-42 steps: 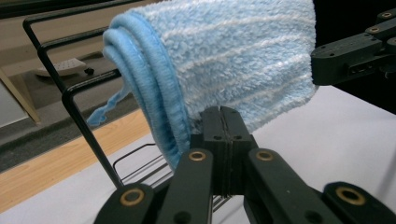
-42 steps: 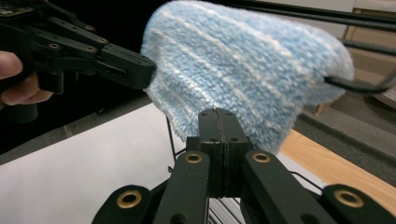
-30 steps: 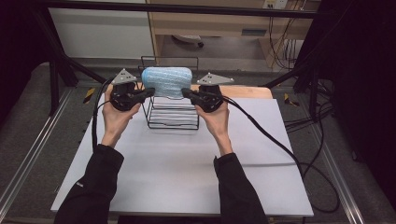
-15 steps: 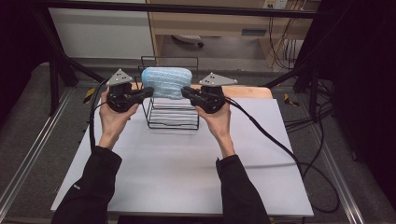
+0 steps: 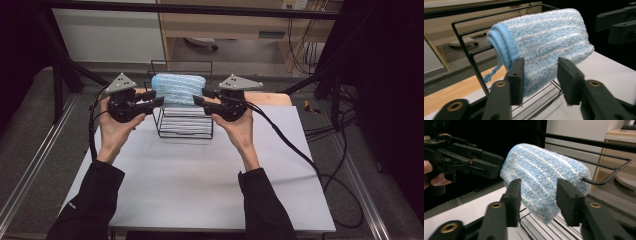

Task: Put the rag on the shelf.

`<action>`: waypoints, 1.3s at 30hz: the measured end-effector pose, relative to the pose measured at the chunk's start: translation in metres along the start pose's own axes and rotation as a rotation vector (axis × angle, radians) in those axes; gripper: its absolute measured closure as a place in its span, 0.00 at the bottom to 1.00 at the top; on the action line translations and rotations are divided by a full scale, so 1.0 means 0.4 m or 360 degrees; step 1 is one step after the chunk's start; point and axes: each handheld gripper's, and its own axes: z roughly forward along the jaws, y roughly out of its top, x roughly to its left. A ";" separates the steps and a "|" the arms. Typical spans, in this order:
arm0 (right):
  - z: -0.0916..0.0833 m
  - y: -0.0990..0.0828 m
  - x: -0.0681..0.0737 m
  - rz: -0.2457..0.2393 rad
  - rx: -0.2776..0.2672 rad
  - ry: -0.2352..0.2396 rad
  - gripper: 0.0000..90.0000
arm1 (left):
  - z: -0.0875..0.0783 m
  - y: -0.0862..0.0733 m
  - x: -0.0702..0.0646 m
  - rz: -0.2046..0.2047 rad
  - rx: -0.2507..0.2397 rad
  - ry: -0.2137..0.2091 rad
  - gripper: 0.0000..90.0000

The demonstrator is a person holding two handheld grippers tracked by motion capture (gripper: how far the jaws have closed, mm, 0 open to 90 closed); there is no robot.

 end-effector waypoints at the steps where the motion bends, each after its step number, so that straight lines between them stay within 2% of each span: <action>1: -0.006 -0.001 0.002 -0.0006 0.0013 0.0004 0.58 | -0.004 -0.003 0.000 -0.0005 0.0008 0.0006 0.60; 5: -0.022 -0.007 0.005 0.0026 0.0038 0.0009 0.42 | -0.019 -0.025 -0.002 -0.0007 0.0031 0.0020 0.50; 12: -0.052 -0.029 -0.001 0.0045 0.0105 -0.0015 0.28 | -0.043 -0.070 -0.004 -0.0017 0.0044 0.0016 0.38; 19: -0.089 -0.062 -0.009 0.0036 0.0134 -0.0032 0.15 | -0.056 -0.109 -0.004 -0.0022 0.0062 0.0000 0.28; 32: -0.162 -0.182 -0.043 0.0080 0.0193 -0.0046 0.06 | -0.048 -0.233 -0.025 -0.0014 0.0107 -0.0027 0.13; 39: -0.193 -0.247 -0.056 0.0143 0.0258 -0.0054 0.02 | -0.047 -0.296 -0.042 -0.0020 0.0133 -0.0046 0.11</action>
